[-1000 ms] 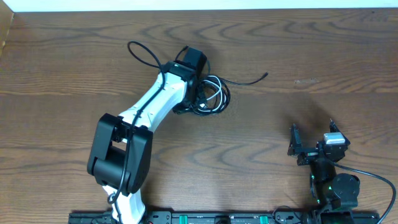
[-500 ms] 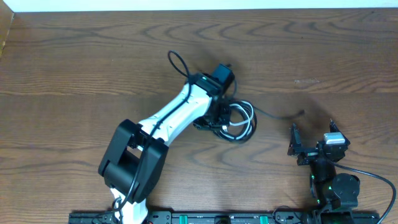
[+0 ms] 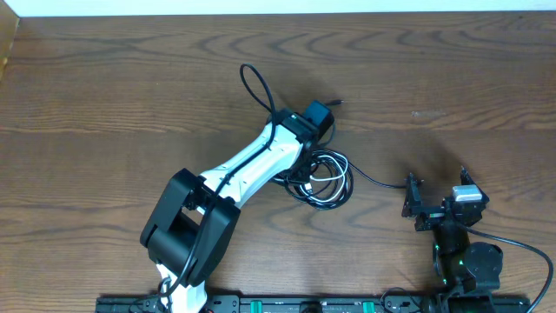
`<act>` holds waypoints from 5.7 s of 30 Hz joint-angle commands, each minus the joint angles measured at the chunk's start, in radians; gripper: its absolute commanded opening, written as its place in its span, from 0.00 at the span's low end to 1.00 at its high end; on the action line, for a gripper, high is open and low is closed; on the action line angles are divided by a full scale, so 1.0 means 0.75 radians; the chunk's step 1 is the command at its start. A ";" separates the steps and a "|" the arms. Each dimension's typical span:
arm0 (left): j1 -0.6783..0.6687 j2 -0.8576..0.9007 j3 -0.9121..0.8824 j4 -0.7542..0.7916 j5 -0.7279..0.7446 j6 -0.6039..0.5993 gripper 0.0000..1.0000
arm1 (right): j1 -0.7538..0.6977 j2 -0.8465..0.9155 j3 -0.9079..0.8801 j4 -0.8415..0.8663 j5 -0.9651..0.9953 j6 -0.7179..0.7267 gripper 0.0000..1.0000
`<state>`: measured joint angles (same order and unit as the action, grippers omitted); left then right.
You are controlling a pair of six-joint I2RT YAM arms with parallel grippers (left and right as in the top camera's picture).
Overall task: Untangle cables
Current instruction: 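Lower the left gripper onto the cable bundle and close on black cables, then lift the grasped black cables upward with the left gripper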
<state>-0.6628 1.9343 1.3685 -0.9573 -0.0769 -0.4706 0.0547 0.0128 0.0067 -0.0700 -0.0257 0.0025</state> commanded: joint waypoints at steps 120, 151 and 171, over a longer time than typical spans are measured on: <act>0.029 -0.008 -0.075 0.326 -0.205 -0.262 0.27 | 0.007 -0.003 -0.002 -0.006 0.007 -0.015 0.99; 0.079 0.010 -0.180 0.466 -0.106 -0.199 0.07 | 0.007 -0.003 -0.002 -0.007 0.007 -0.015 0.99; 0.076 -0.302 -0.179 0.486 0.094 -0.026 0.07 | 0.007 -0.003 -0.002 -0.006 0.007 -0.015 0.99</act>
<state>-0.6048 1.7119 1.2327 -0.5938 -0.0265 -0.5079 0.0547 0.0128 0.0067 -0.0700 -0.0257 0.0029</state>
